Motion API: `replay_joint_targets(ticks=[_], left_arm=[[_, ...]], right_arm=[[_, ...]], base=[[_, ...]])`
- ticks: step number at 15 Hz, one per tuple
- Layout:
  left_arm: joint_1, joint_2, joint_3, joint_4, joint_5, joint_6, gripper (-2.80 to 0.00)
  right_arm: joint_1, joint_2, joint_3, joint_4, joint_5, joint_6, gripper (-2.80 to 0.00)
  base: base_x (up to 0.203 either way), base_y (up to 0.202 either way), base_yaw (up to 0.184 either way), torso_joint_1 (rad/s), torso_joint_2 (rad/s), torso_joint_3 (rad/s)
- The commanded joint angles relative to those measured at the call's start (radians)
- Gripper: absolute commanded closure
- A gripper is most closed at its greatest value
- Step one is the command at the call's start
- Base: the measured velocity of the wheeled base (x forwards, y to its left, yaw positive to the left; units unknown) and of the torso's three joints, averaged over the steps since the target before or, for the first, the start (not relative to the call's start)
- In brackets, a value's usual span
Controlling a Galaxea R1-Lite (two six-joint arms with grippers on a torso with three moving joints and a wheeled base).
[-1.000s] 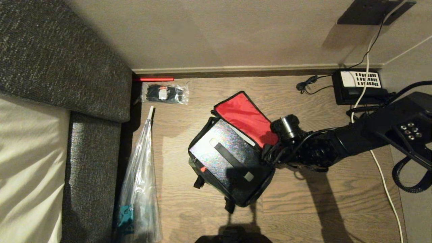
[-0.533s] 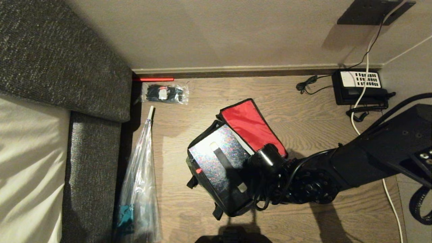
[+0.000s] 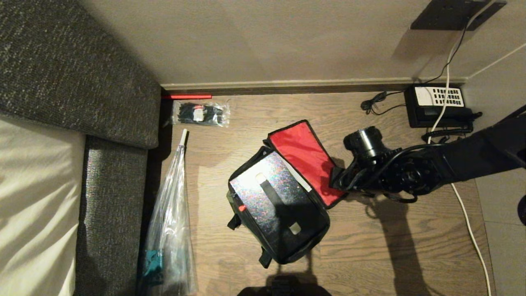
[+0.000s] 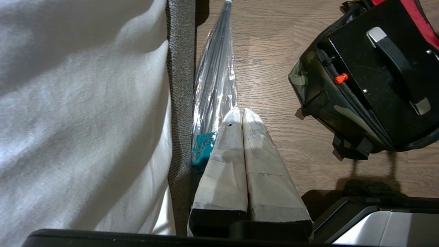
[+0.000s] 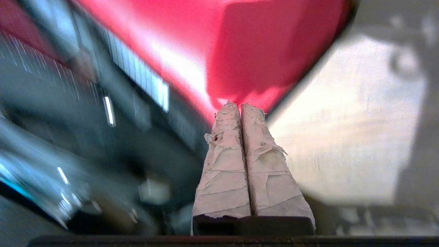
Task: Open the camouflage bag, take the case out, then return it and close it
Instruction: Close the top of the storage box
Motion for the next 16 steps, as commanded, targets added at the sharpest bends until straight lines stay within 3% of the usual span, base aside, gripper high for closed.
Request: replay_joint_targets(ticks=[1, 2, 3, 6, 8, 10, 13, 16], left_arm=[[0.0, -0.003, 0.0, 0.0, 0.0, -0.001, 0.0], [0.0, -0.003, 0.0, 0.0, 0.0, -0.001, 0.0], [0.0, -0.003, 0.0, 0.0, 0.0, -0.001, 0.0], [0.0, -0.003, 0.0, 0.0, 0.0, -0.001, 0.0], [0.0, -0.003, 0.0, 0.0, 0.0, -0.001, 0.0], [0.0, -0.003, 0.0, 0.0, 0.0, -0.001, 0.0], [0.0, -0.003, 0.0, 0.0, 0.0, -0.001, 0.0], [0.0, -0.003, 0.0, 0.0, 0.001, -0.001, 0.0]], right_arm=[[-0.088, 0.022, -0.038, -0.025, 0.063, -0.03, 0.0], [-0.096, 0.03, -0.027, -0.017, 0.068, -0.049, -2.8], [-0.098, 0.04, 0.0, -0.006, 0.058, -0.083, -2.8], [-0.13, 0.062, 0.082, -0.001, -0.03, -0.299, -2.8], [-0.139, 0.08, 0.094, -0.025, -0.068, -0.381, -2.8], [-0.138, 0.088, 0.119, -0.067, -0.135, -0.538, -2.8], [-0.113, 0.121, 0.193, -0.323, -0.192, -0.782, -2.8], [-0.043, 0.151, 0.28, -0.56, -0.197, -0.928, -2.8]], base=[[0.0, 0.0, 0.0, 0.0, 0.0, 0.0], [0.0, 0.0, 0.0, 0.0, 0.0, 0.0], [0.0, 0.0, 0.0, 0.0, 0.0, 0.0], [0.0, 0.0, 0.0, 0.0, 0.0, 0.0], [0.0, 0.0, 0.0, 0.0, 0.0, 0.0], [0.0, 0.0, 0.0, 0.0, 0.0, 0.0], [0.0, 0.0, 0.0, 0.0, 0.0, 0.0], [0.0, 0.0, 0.0, 0.0, 0.0, 0.0]])
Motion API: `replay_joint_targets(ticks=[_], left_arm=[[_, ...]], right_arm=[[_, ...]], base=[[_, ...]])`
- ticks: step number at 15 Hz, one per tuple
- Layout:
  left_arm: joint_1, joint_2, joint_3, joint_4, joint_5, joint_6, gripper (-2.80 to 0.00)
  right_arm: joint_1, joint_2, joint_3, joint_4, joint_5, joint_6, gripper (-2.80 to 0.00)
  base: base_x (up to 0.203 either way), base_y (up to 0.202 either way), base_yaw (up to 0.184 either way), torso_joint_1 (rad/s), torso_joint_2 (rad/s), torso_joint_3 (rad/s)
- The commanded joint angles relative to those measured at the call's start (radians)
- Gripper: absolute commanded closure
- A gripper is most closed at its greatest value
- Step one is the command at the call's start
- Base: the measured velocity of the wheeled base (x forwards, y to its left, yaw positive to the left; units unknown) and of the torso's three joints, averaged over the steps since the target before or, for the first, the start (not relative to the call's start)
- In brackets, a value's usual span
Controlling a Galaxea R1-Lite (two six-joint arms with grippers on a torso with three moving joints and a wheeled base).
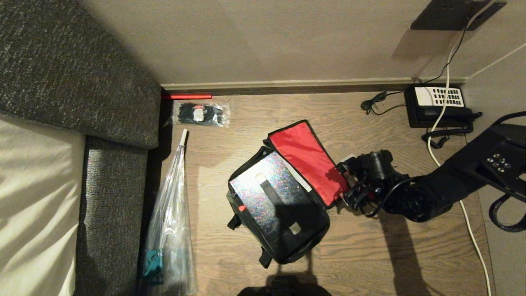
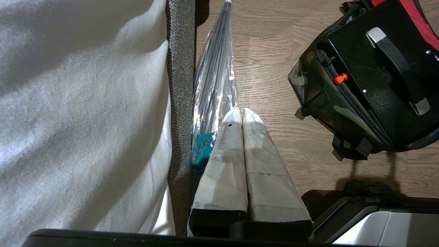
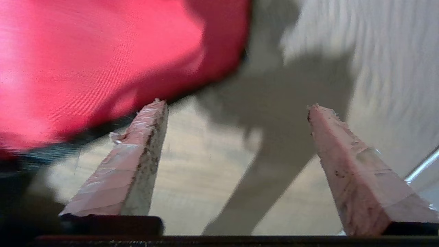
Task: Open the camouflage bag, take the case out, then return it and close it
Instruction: Close the top of the storage box
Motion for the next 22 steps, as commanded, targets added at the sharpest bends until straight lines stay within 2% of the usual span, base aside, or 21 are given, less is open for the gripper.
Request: replay_joint_targets(ticks=[1, 4, 5, 6, 9, 13, 19, 22], left_arm=[[0.0, -0.003, 0.0, 0.0, 0.0, 0.0, 0.0], [0.0, -0.003, 0.0, 0.0, 0.001, 0.0, 0.0], [0.0, -0.003, 0.0, 0.0, 0.0, 0.0, 0.0], [0.0, -0.003, 0.0, 0.0, 0.001, 0.0, 0.0], [0.0, -0.003, 0.0, 0.0, 0.001, 0.0, 0.0], [0.0, -0.003, 0.0, 0.0, 0.001, 0.0, 0.0], [0.0, -0.003, 0.0, 0.0, 0.0, 0.0, 0.0], [0.0, -0.003, 0.0, 0.0, 0.0, 0.0, 0.0]], right_arm=[[0.04, 0.035, 0.075, -0.157, 0.0, -0.128, -2.8], [0.018, 0.031, 0.172, -0.274, 0.003, -0.436, -2.8], [0.0, 0.012, 0.194, -0.29, 0.013, -0.488, -2.8], [-0.002, 0.018, 0.204, -0.295, 0.011, -0.503, -2.8], [-0.004, 0.034, 0.195, -0.3, 0.006, -0.538, -2.8], [-0.002, 0.085, 0.14, -0.333, 0.007, -0.53, -2.8], [0.0, 0.165, 0.039, -0.359, 0.037, -0.413, -2.8], [0.0, 0.19, 0.013, -0.366, 0.037, -0.411, -2.8]], base=[[0.0, 0.0, 0.0, 0.0, 0.0, 0.0], [0.0, 0.0, 0.0, 0.0, 0.0, 0.0], [0.0, 0.0, 0.0, 0.0, 0.0, 0.0], [0.0, 0.0, 0.0, 0.0, 0.0, 0.0], [0.0, 0.0, 0.0, 0.0, 0.0, 0.0], [0.0, 0.0, 0.0, 0.0, 0.0, 0.0], [0.0, 0.0, 0.0, 0.0, 0.0, 0.0], [0.0, 0.0, 0.0, 0.0, 0.0, 0.0]])
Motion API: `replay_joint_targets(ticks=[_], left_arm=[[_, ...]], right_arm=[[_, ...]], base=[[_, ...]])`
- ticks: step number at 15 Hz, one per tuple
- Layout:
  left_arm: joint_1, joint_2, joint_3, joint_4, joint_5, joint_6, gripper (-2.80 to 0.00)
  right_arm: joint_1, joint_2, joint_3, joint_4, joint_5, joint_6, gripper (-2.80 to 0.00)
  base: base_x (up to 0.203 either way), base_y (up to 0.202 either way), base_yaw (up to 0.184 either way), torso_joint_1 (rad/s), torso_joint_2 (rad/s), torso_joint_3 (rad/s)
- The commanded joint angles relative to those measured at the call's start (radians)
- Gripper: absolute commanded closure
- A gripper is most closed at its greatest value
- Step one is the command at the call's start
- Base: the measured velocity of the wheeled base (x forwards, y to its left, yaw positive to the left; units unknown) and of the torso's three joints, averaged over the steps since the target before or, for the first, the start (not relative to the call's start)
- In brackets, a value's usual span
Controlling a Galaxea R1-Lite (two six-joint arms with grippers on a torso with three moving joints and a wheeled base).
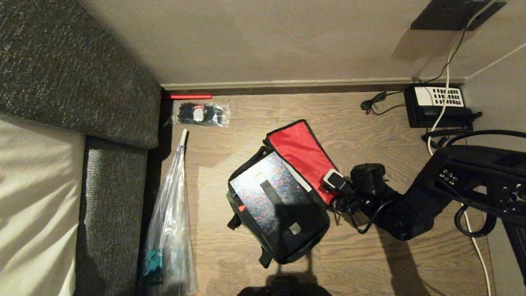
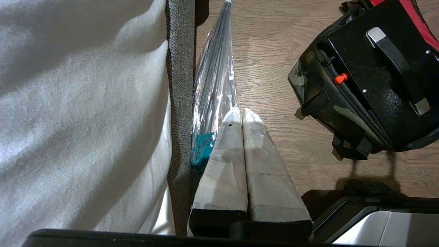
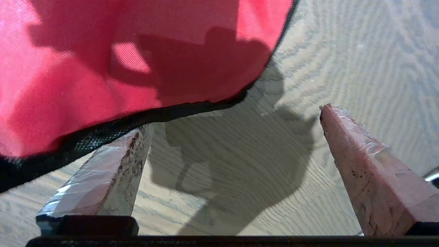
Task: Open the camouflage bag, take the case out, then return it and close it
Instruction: Close the top of the storage box
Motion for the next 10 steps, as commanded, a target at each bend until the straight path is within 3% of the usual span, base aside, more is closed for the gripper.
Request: replay_joint_targets(ticks=[1, 3, 5, 10], left_arm=[[0.0, -0.003, 0.0, 0.0, 0.001, 0.0, 0.0], [0.0, -0.003, 0.0, 0.0, 0.0, 0.0, 0.0], [0.0, -0.003, 0.0, 0.0, 0.001, 0.0, 0.0], [0.0, -0.003, 0.0, 0.0, 0.0, 0.0, 0.0]], right_arm=[[-0.002, 0.022, -0.019, -0.008, -0.002, -0.004, -2.8], [-0.01, -0.031, -0.002, 0.048, 0.01, -0.012, -2.8], [-0.022, -0.082, 0.007, 0.186, 0.032, -0.011, -2.8], [-0.037, -0.06, 0.022, 0.174, 0.061, -0.072, -2.8]], base=[[0.0, 0.0, 0.0, 0.0, 0.0, 0.0], [0.0, 0.0, 0.0, 0.0, 0.0, 0.0], [0.0, 0.0, 0.0, 0.0, 0.0, 0.0], [0.0, 0.0, 0.0, 0.0, 0.0, 0.0]])
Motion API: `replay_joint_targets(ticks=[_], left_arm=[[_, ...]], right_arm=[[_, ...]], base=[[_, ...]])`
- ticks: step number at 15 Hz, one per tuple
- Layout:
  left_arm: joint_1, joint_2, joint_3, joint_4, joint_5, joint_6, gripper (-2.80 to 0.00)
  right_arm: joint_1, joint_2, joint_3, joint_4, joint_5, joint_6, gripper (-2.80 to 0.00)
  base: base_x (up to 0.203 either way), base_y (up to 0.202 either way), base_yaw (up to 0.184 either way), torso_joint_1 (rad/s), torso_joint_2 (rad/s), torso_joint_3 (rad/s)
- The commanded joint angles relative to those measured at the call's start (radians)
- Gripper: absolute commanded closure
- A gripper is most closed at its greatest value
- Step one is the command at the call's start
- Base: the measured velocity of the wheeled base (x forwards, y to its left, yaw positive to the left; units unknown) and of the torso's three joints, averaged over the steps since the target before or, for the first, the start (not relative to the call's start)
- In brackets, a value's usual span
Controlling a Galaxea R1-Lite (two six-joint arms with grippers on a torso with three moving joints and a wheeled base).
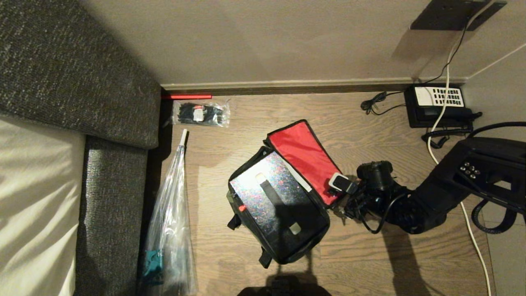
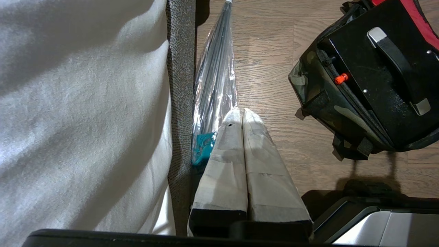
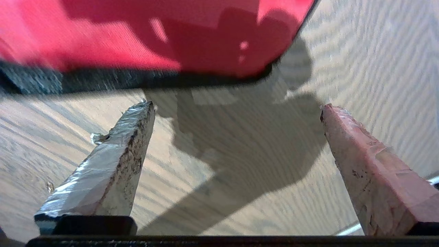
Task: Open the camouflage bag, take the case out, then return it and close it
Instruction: Close the top of the storage box
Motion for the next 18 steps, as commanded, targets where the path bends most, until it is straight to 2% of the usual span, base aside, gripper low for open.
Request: replay_joint_targets(ticks=[1, 3, 7, 9, 16, 18], left_arm=[[0.0, -0.003, 0.0, 0.0, -0.001, 0.0, 0.0], [0.0, -0.003, 0.0, 0.0, -0.001, 0.0, 0.0], [0.0, -0.002, 0.0, 0.0, 0.0, 0.0, 0.0], [0.0, 0.0, 0.0, 0.0, -0.001, 0.0, 0.0], [0.0, 0.0, 0.0, 0.0, 0.0, 0.0, 0.0], [0.0, 0.0, 0.0, 0.0, -0.001, 0.0, 0.0]], right_arm=[[0.0, 0.031, -0.014, -0.033, 0.01, -0.004, -2.8], [0.001, 0.078, -0.042, -0.131, 0.006, -0.002, -2.8], [-0.002, 0.139, -0.1, -0.184, 0.004, 0.015, -2.8], [-0.005, 0.144, -0.126, -0.302, -0.003, 0.016, -2.8], [-0.024, 0.024, -0.074, -0.469, -0.017, 0.032, -2.8], [-0.022, -0.026, -0.065, -0.471, -0.017, 0.079, -2.8]], base=[[0.0, 0.0, 0.0, 0.0, 0.0, 0.0], [0.0, 0.0, 0.0, 0.0, 0.0, 0.0], [0.0, 0.0, 0.0, 0.0, 0.0, 0.0], [0.0, 0.0, 0.0, 0.0, 0.0, 0.0], [0.0, 0.0, 0.0, 0.0, 0.0, 0.0], [0.0, 0.0, 0.0, 0.0, 0.0, 0.0]])
